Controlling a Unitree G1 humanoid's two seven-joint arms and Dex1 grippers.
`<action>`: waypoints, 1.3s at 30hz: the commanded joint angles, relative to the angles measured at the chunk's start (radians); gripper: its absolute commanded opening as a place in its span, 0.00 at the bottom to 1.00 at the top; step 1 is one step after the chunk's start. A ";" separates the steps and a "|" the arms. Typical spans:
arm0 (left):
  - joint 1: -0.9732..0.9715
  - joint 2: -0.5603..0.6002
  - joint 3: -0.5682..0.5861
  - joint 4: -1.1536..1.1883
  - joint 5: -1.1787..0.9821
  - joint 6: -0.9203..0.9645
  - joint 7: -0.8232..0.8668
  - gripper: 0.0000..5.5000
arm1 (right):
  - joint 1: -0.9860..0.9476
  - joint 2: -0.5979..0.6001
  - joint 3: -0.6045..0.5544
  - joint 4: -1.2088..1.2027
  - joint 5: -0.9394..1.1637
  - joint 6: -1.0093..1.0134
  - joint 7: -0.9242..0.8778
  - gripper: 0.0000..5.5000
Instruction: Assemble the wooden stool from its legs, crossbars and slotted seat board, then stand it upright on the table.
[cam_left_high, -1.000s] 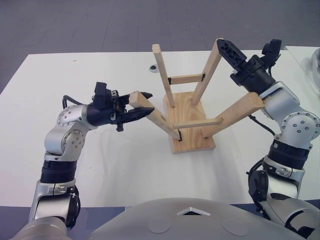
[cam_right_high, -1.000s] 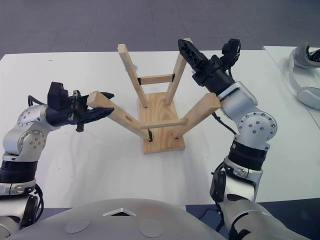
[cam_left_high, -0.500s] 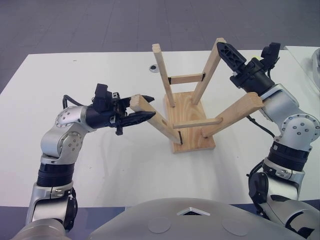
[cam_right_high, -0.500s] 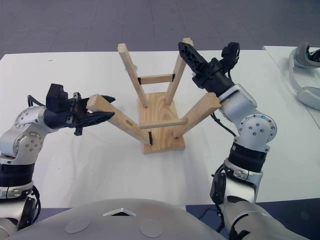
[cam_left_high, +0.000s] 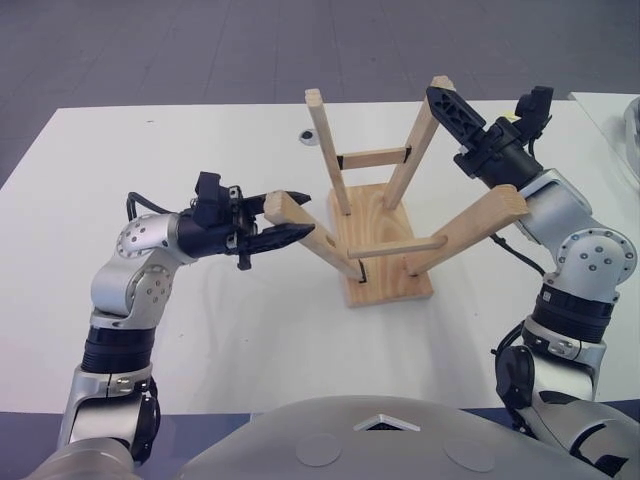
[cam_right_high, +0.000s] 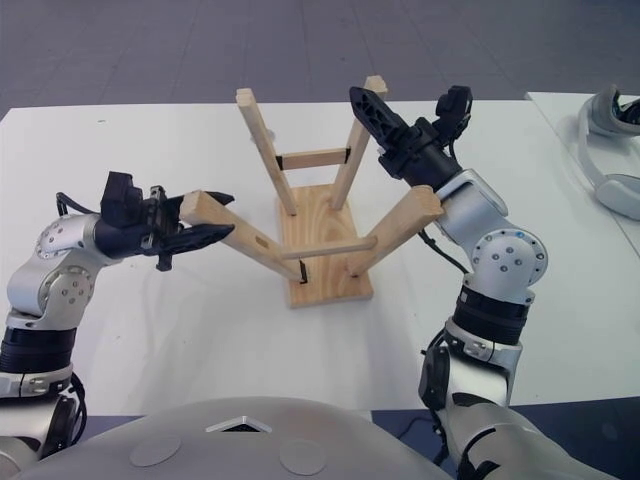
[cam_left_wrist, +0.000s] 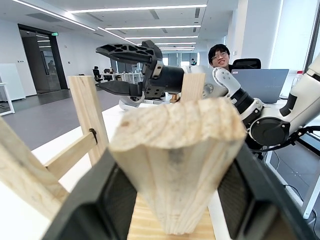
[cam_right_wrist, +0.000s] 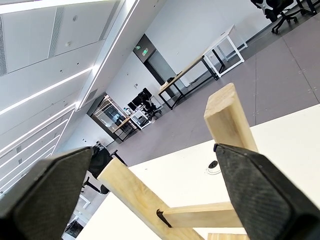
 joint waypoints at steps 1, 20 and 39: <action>0.007 0.045 -0.084 -0.028 0.095 0.032 0.008 0.37 | 0.011 0.002 0.002 -0.015 0.001 -0.009 -0.017 0.82; -0.092 0.048 -0.283 0.059 0.146 0.310 0.250 0.37 | 0.000 0.013 0.021 -0.008 -0.014 -0.033 -0.025 0.82; -0.050 0.151 -0.613 0.181 0.404 0.260 0.284 0.37 | 0.035 0.052 0.016 -0.039 -0.023 -0.054 -0.061 0.82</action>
